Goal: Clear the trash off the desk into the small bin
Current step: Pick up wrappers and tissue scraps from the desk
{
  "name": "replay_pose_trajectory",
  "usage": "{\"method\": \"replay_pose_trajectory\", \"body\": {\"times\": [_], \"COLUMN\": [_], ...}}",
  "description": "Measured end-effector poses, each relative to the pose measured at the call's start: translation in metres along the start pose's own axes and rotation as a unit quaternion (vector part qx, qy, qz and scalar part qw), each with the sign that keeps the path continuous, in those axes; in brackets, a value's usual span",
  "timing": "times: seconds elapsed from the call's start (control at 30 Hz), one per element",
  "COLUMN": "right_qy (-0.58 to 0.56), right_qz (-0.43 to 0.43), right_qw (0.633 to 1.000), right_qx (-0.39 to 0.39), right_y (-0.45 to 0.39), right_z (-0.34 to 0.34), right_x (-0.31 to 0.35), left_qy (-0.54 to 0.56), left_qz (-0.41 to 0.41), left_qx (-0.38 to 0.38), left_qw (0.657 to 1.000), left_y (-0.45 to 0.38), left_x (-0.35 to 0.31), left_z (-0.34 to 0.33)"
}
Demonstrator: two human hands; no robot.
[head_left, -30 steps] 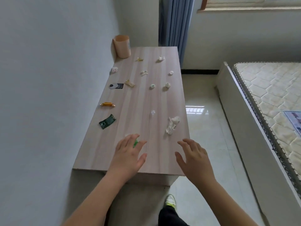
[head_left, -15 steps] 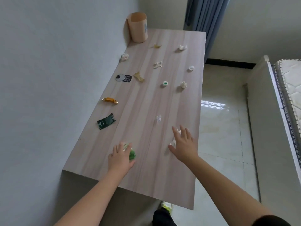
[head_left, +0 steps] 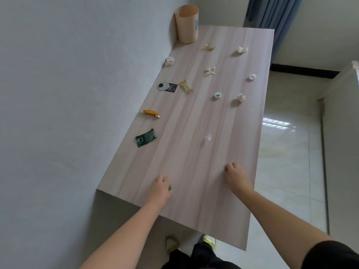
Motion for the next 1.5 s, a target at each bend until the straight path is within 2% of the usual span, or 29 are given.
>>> {"method": "replay_pose_trajectory", "body": {"times": [0.13, 0.3, 0.4, 0.5, 0.63, 0.87, 1.0, 1.2, 1.3, 1.5], "right_qy": [-0.078, -0.154, -0.169, -0.182, -0.238, -0.19, -0.166, -0.158, -0.165, -0.135], "right_qz": [-0.005, -0.024, -0.014, -0.028, -0.093, -0.163, -0.177, -0.201, -0.21, -0.174], "right_qw": [0.996, 0.988, 0.985, 0.983, 0.966, 0.961, 0.963, 0.963, 0.962, 0.973], "right_qx": [0.05, -0.025, -0.016, -0.013, -0.047, -0.117, -0.114, -0.083, -0.049, -0.062], "right_y": [0.001, 0.0, -0.005, -0.009, -0.017, -0.054, -0.081, -0.121, -0.135, -0.141], "right_z": [0.006, 0.012, 0.016, 0.02, 0.025, 0.028, 0.014, 0.008, 0.004, -0.007], "right_x": [0.011, 0.026, 0.039, 0.054, 0.072, 0.096, 0.097, 0.101, 0.102, 0.097], "left_qy": [0.051, 0.019, 0.009, 0.051, 0.143, 0.108, 0.062, 0.068, 0.082, 0.06], "left_qz": [-0.018, -0.018, -0.006, -0.033, -0.078, -0.113, -0.095, -0.08, -0.086, -0.118], "left_qx": [-0.048, -0.105, -0.151, -0.173, -0.164, -0.139, -0.096, -0.039, -0.043, -0.074], "left_qw": [0.997, 0.994, 0.989, 0.983, 0.973, 0.978, 0.989, 0.994, 0.992, 0.988], "left_y": [0.005, -0.004, -0.017, -0.032, -0.059, -0.125, -0.161, -0.197, -0.205, -0.212], "left_x": [0.011, 0.037, 0.049, 0.054, 0.06, 0.087, 0.099, 0.1, 0.1, 0.098], "left_z": [0.018, 0.042, 0.055, 0.069, 0.086, 0.093, 0.092, 0.095, 0.092, 0.087]}}
Point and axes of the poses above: each hand's wrist, its own y-axis away from the middle knuckle, its own z-axis out of the back of the hand, x = y × z, the point moved 1 cm from there along -y, towards the middle knuckle, and after that the axes turned 4 degrees about z, right-handed, at the moved point
